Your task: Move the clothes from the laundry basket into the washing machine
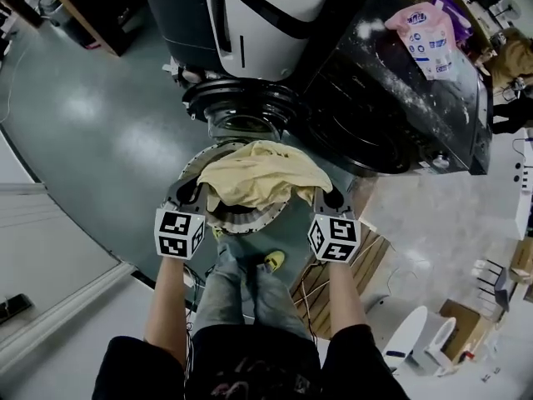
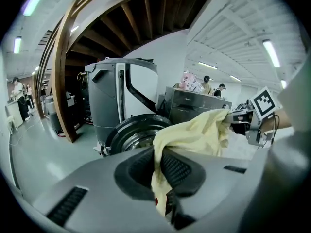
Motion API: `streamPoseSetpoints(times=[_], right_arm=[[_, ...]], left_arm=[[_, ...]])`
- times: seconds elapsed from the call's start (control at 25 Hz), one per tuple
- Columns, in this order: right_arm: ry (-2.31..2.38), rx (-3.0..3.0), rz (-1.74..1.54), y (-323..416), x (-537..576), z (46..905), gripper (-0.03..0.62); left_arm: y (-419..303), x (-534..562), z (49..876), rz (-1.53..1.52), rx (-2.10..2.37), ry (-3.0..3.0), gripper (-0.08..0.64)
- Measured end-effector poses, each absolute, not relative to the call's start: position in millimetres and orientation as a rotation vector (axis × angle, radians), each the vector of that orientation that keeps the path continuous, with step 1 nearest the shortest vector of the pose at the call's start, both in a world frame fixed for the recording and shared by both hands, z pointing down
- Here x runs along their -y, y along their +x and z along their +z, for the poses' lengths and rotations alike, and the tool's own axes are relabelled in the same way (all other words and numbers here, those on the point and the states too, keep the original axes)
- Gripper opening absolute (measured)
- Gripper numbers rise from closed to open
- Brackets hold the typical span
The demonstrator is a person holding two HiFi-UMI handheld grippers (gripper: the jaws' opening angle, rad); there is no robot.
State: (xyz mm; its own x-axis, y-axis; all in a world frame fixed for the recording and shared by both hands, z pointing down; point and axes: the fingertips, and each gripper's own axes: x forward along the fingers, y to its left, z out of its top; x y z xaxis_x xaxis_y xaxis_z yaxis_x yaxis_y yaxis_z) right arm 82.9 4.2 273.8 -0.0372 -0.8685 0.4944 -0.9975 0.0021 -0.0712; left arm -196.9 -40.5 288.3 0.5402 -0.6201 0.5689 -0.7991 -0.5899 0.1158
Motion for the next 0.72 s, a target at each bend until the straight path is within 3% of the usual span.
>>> streamPoseSetpoints(times=[0.72], right_arm=[[2.298, 1.932, 0.428, 214, -71, 128, 0.012]], left_arm=[[-70, 24, 142, 0.491, 1.099, 2.664, 0.032]])
